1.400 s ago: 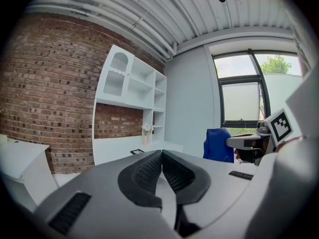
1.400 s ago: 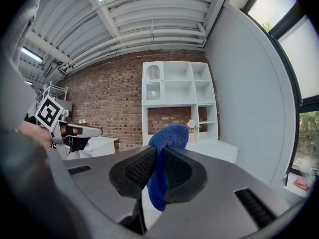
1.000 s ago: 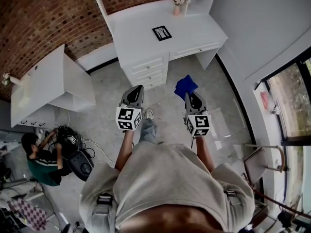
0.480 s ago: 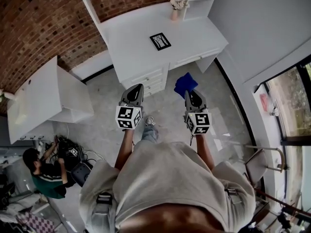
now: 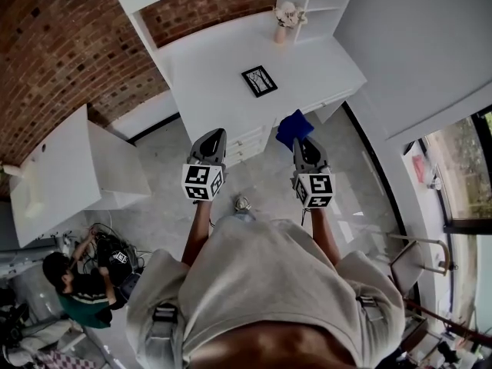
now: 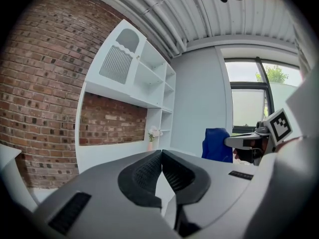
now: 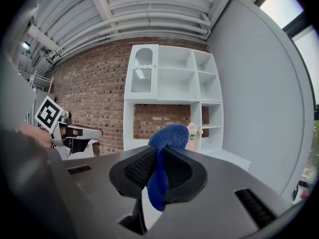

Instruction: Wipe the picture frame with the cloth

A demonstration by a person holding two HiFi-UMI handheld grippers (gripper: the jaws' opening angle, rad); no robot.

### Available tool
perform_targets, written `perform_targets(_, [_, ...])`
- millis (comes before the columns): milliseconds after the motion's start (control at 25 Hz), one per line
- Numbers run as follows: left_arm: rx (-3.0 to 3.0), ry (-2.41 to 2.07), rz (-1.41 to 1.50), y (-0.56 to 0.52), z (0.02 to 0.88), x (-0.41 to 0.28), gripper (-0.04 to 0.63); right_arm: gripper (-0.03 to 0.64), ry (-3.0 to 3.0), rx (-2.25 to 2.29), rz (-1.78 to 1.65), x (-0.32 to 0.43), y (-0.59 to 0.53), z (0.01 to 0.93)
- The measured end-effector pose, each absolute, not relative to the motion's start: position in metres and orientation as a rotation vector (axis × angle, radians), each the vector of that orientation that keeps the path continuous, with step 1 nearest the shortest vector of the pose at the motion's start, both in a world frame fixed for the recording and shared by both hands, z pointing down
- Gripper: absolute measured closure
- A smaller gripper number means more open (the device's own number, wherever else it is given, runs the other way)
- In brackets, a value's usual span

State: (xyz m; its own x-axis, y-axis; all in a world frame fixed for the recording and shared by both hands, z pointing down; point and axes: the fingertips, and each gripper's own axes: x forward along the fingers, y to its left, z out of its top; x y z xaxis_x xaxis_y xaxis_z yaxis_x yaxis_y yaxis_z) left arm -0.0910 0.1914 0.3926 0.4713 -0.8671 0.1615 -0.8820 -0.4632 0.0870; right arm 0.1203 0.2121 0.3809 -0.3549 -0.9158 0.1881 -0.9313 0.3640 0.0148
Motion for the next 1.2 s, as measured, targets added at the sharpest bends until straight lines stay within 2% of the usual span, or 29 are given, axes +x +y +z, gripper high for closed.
perform_targets(520, [2.596, -1.45, 0.131, 0.104, 0.403, -0.12, 0.58, 0.558, -2.41, 1.745, 0.14, 0.086, 0.14, 0.386])
perform_targets(1200, [2.553, -1.41, 0.181, 0.074, 0.431, -0.118, 0.58, 0.558, -2.376, 1.73, 0.204, 0.089, 0.108, 0.414])
